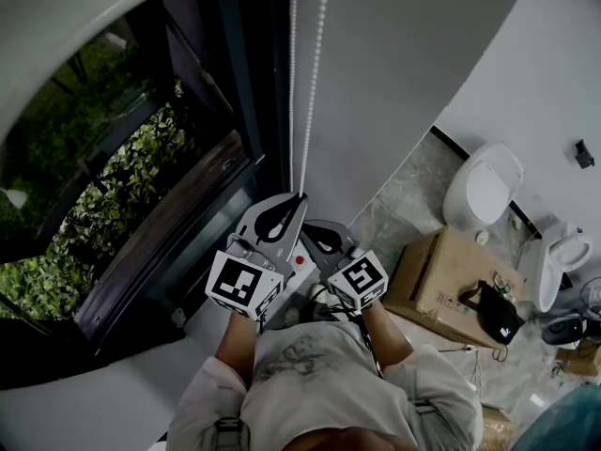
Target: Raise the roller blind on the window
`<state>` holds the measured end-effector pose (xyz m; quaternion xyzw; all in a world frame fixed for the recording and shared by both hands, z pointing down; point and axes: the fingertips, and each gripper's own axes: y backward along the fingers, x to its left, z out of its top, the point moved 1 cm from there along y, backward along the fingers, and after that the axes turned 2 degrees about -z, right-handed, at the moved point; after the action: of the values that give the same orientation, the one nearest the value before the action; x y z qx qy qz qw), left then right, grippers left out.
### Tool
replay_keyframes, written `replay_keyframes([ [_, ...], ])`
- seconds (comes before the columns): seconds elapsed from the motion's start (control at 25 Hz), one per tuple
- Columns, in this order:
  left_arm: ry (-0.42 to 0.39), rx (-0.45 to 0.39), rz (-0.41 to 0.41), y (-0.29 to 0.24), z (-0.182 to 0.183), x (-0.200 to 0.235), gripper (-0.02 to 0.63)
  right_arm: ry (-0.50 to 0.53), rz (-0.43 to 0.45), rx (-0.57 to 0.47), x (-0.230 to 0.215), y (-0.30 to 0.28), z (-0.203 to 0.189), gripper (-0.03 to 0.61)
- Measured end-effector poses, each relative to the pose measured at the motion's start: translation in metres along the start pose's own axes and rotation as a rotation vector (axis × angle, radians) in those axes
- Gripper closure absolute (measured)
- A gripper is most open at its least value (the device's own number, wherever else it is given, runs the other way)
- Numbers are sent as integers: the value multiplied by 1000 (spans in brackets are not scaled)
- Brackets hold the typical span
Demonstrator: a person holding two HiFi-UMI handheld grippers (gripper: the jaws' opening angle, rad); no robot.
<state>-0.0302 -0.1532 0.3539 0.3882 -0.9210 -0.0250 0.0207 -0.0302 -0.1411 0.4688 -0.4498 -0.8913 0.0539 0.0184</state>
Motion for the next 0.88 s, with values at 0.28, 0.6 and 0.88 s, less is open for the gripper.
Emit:
replay_keyframes([
  [0.28, 29, 55, 8, 1, -30, 0, 606, -21, -1, 57, 1, 0, -28, 566],
  [0.6, 60, 83, 19, 5, -50, 1, 606, -16, -2, 98, 3, -4, -49, 566],
  [0.88, 104, 130, 31, 11, -79, -5, 606, -28, -3, 165, 6, 0, -78, 566],
])
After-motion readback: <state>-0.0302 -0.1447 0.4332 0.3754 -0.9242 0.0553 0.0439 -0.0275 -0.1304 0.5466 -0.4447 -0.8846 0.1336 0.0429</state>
